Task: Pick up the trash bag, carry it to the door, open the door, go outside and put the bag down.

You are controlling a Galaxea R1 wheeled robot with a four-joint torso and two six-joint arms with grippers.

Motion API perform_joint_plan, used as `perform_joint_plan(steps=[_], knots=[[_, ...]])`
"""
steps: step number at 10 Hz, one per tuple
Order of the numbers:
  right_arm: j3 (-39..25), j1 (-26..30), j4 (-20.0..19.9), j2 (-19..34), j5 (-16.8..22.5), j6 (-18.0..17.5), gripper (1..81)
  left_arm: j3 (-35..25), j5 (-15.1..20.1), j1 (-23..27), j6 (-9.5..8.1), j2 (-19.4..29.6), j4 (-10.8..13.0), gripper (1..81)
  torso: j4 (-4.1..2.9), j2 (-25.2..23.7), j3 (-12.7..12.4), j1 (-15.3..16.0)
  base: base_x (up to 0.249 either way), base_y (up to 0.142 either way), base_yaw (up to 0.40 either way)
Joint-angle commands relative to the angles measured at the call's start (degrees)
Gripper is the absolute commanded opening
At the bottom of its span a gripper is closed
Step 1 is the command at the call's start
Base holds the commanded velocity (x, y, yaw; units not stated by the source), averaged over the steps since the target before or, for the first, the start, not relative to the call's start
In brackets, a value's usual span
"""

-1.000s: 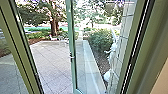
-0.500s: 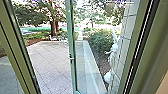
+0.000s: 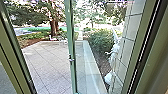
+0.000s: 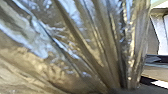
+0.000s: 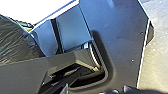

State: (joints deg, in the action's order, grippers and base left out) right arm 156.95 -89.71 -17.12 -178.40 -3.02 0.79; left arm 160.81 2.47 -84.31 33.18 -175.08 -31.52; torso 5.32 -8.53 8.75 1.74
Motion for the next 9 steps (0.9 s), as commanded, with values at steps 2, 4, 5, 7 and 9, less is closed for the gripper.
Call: perform_joint_plan(steps=[2, 4, 5, 7, 9], knots=[[-0.34, 2.21, 0.42, -0.58, 3.55, 0.26, 81.1, 0.04, 3.59, 3.23, 0.65, -0.01, 0.41, 1.0, 0.00, 0.00, 0.00, 0.00, 0.092, 0.000, 0.000], [-0.34, 2.29, 0.42, -0.67, 3.55, 0.26, 81.1, 0.04, 3.50, 3.14, 0.66, 0.25, 0.24, 1.0, 0.00, 0.00, 0.00, 0.00, 0.092, 0.000, 0.000], [-0.34, 2.29, 0.42, -0.58, 3.55, 0.26, 81.1, 0.04, 3.50, 3.14, 0.66, 0.17, 0.24, 1.0, 0.00, 0.00, 0.00, 0.02, 0.092, 0.000, 0.000], [-0.26, 2.21, 0.42, -0.58, 3.55, 0.26, 81.1, 0.04, 3.50, 3.14, 0.57, -0.01, 0.32, 1.0, 0.00, 0.00, 0.00, 0.00, 0.092, 0.000, 0.000], [-0.26, 2.21, 0.42, -0.58, 3.55, 0.26, 81.1, 0.04, 3.50, 3.13, 0.66, 0.08, 0.32, 1.0, 0.00, 0.00, 0.00, 0.00, 0.092, 0.000, 0.000]])
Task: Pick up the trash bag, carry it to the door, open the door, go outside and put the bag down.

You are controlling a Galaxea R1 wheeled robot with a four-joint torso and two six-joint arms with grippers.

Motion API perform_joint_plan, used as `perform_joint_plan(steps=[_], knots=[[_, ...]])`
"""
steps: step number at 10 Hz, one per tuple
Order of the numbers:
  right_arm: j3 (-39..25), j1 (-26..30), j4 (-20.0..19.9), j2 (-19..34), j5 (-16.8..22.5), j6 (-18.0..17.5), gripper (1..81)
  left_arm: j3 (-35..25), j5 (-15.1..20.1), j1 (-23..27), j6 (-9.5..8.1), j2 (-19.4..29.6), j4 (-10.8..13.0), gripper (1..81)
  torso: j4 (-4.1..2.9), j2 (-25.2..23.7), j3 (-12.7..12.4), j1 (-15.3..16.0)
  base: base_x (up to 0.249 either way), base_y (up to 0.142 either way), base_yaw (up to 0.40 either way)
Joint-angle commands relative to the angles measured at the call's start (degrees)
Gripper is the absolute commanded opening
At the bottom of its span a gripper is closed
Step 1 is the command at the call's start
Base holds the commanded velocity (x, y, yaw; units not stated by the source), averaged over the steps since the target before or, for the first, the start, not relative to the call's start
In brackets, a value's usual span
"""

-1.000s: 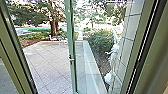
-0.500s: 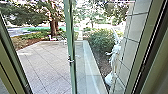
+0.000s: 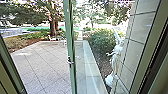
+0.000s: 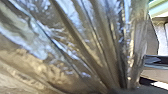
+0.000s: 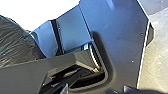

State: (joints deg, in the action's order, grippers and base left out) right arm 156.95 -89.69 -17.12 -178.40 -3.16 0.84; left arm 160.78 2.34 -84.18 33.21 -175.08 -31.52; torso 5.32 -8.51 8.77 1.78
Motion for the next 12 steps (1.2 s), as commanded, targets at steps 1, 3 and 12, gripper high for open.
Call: perform_joint_plan(steps=[1, 3, 12], knots=[[-0.26, 2.18, 0.42, -0.58, 3.68, 0.21, 81.1, 0.06, 3.64, 2.92, 0.63, 0.08, 0.32, 1.0, 0.00, 0.00, 0.00, 0.00, 0.092, 0.000, 0.000], [-0.26, 2.09, 0.33, -0.58, 3.60, 0.21, 81.1, 0.06, 3.63, 2.92, 0.63, -0.01, 0.32, 1.0, 0.00, -0.02, -0.02, -0.04, 0.091, 0.000, 0.000], [-0.26, 2.18, 0.33, -0.58, 3.60, 0.21, 81.1, 0.06, 3.63, 2.92, 0.63, 0.08, 0.32, 1.0, 0.00, -0.07, -0.05, -0.19, 0.092, 0.000, 0.000]])
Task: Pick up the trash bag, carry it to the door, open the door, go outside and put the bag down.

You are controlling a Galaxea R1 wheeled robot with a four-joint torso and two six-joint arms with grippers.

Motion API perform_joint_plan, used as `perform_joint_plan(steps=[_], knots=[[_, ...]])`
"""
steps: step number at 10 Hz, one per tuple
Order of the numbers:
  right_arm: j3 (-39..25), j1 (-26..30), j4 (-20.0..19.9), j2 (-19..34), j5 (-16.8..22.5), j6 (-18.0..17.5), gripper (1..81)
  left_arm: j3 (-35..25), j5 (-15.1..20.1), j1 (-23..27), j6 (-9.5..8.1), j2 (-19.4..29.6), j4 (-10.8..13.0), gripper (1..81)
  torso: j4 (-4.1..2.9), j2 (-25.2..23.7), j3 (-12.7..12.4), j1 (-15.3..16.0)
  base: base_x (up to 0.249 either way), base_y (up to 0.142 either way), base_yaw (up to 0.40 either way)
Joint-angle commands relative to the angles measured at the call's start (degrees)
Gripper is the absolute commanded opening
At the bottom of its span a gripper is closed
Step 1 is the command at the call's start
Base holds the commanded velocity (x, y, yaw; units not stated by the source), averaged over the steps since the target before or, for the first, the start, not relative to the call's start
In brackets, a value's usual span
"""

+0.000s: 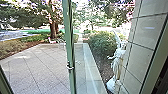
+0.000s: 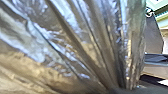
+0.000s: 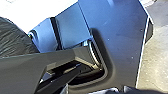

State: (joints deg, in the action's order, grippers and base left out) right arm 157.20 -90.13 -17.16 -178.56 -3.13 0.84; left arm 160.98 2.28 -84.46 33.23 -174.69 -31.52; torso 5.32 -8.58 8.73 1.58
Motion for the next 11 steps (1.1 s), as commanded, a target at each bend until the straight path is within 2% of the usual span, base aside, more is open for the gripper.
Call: perform_joint_plan(steps=[1, 11], knots=[[-0.50, 2.62, 0.38, -0.42, 3.58, 0.21, 81.1, -0.13, 3.69, 3.20, 0.61, -0.31, 0.32, 1.0, 0.00, 0.00, 0.00, 0.00, 0.092, 0.000, 0.000], [-0.50, 2.62, 0.46, -0.34, 3.66, 0.21, 81.1, -0.13, 3.70, 3.29, 0.61, -0.40, 0.41, 1.0, 0.00, -0.02, 0.02, -0.06, 0.092, 0.000, 0.000]])
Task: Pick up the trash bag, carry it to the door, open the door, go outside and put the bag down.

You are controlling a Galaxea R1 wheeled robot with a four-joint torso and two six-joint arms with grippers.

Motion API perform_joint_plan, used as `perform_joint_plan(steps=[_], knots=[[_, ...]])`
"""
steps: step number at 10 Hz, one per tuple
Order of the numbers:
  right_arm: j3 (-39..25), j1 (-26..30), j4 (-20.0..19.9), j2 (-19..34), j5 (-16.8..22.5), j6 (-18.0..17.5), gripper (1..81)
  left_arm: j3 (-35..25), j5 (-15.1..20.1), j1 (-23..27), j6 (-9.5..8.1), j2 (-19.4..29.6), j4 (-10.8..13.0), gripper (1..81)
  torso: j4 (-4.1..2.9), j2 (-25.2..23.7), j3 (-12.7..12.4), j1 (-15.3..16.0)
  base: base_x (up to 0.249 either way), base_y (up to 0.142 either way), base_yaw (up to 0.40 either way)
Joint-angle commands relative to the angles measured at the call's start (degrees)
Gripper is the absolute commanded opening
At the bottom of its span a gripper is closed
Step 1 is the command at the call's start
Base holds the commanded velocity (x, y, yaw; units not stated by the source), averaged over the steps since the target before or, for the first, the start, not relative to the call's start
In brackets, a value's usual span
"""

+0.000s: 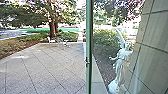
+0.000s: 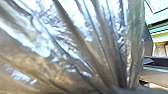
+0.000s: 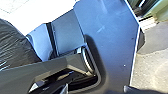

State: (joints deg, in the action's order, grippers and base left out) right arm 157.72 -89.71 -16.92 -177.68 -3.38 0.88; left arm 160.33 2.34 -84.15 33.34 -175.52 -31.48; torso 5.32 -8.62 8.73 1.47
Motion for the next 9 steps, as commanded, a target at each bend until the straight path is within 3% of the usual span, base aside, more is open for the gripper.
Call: perform_joint_plan(steps=[1, 9], knots=[[-1.02, 2.21, 0.22, -1.30, 3.90, 0.18, 81.1, 0.51, 3.55, 2.90, 0.50, 0.43, 0.36, 1.0, 0.00, 0.00, 0.00, 0.00, 0.092, 0.000, 0.000], [-0.94, 2.29, -0.13, -1.21, 3.55, 0.00, 81.1, 0.51, 3.55, 2.98, 0.50, 0.52, 0.27, 1.0, 0.00, 0.02, 0.02, 0.00, 0.092, 0.000, 0.000]])
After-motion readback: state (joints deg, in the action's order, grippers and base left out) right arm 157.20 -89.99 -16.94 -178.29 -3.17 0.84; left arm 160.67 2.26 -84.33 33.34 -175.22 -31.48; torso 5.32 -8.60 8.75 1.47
